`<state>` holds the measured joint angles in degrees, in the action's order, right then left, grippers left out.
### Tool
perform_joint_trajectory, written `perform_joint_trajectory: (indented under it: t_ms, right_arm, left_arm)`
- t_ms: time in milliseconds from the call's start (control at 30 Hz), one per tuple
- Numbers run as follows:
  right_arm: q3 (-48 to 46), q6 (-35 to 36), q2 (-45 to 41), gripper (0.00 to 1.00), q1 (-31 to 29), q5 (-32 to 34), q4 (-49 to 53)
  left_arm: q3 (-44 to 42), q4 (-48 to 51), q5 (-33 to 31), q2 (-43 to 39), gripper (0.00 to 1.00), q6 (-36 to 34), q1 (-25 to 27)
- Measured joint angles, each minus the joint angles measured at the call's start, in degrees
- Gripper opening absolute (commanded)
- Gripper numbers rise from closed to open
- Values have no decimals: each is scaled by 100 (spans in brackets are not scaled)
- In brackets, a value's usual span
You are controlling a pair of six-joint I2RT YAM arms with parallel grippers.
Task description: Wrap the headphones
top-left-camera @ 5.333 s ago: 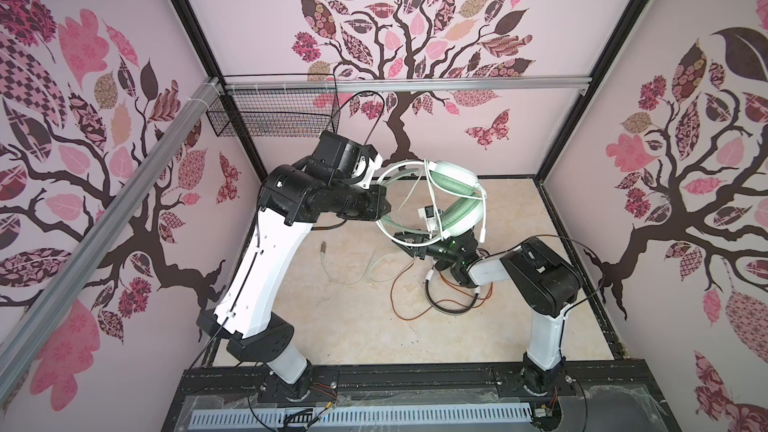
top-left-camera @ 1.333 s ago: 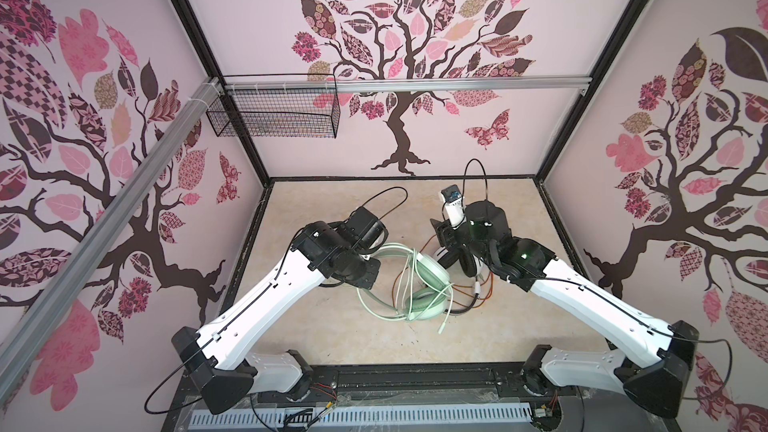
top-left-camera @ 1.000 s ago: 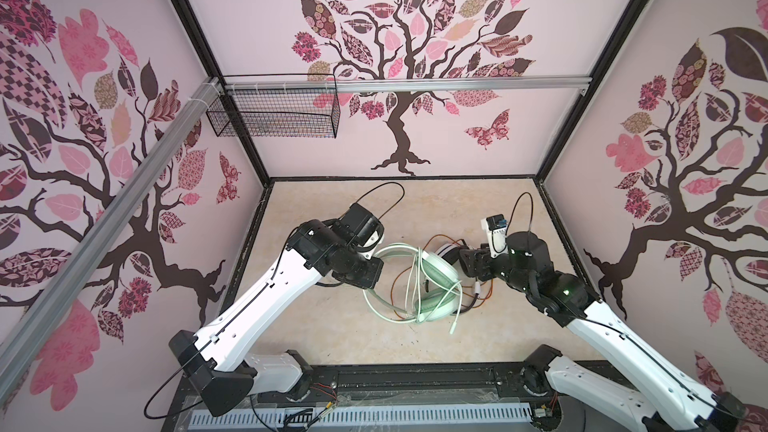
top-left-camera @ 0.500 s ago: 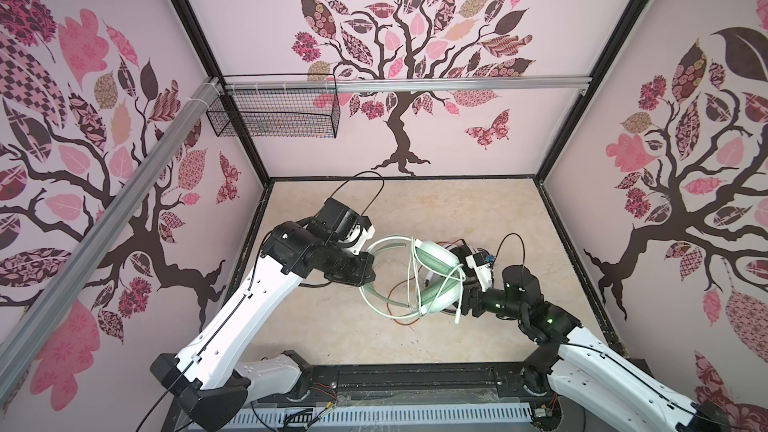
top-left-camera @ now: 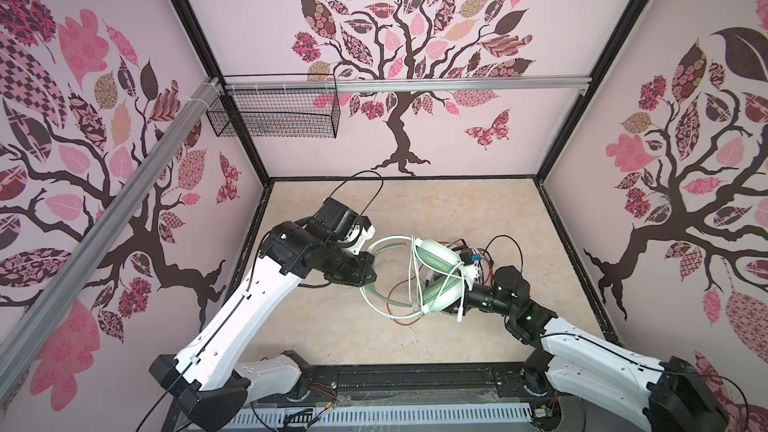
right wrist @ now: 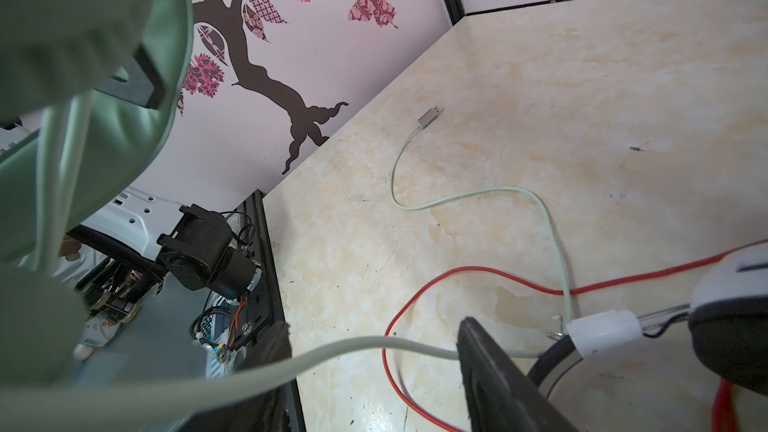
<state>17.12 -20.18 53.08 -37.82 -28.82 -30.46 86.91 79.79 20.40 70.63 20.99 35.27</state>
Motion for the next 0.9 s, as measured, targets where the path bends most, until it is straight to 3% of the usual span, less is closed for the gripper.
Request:
perform_joint_trajectory:
  t_ms: [133, 233, 467, 700, 900]
  right_arm:
    - [-20, 146, 92, 13, -4, 157, -415]
    - [-26, 264, -122, 1, -9, 407, -398]
    - [479, 857, -1069, 0, -9, 1532, 758]
    - [2479, 1641, -210, 0, -9, 2430, 2009]
    - [3836, 2177, 675, 0, -9, 2542, 2667]
  left_arm:
    - [0, 0, 33, 0, 0, 0, 0]
    - [0, 4, 46, -20, 0, 0, 0]
    - [-4, -4, 210, -140, 0, -13, 0]
    - [-264, -85, 435, -201, 0, -63, 24]
    - [-496, -116, 444, -245, 0, -68, 149]
